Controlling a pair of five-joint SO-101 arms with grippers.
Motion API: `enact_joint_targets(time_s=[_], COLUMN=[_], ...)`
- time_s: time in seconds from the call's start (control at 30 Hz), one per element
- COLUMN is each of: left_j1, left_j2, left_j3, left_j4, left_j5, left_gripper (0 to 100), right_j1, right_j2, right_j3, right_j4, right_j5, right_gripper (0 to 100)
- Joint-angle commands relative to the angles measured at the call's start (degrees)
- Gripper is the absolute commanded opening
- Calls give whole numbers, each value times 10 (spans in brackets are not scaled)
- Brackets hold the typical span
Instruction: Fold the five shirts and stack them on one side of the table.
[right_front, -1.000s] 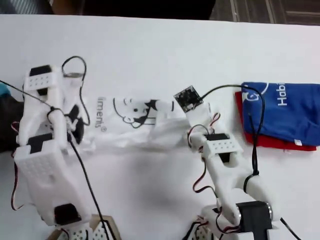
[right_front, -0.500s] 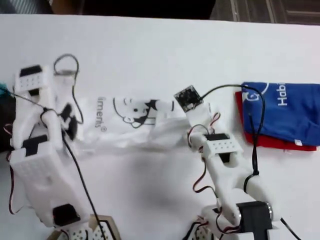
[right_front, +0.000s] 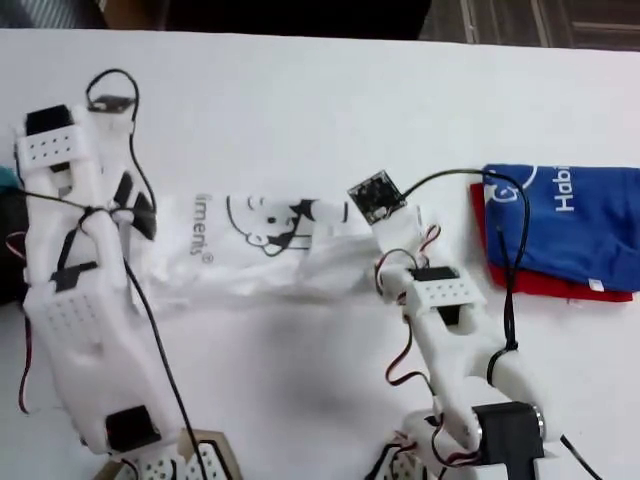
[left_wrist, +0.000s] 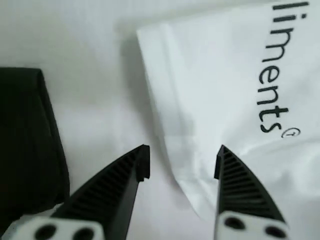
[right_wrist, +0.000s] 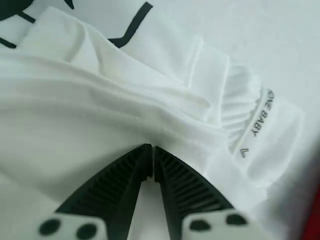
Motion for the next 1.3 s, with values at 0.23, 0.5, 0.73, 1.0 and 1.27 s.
enact_joint_targets(time_s=[0.23, 0.5, 0.73, 1.0, 1.27], left_j1=[-5, -5, -3, -5, 1], left_j2=[113, 162, 163, 136, -25], left_j3=[-104, -104, -67, -42, -22], left_j4=[30, 33, 33, 33, 33], left_j5=[4, 4, 1, 3, 1], left_gripper=[241, 241, 26, 24, 24], right_j1=[5, 6, 5, 9, 82], right_j2=[-19, -19, -22, -116, -391], right_j3=[1, 1, 3, 5, 100], right_j4=[-9, -9, -6, 46, 87], right_j5=[-1, -1, -1, -6, -77], right_gripper=[21, 21, 21, 21, 21])
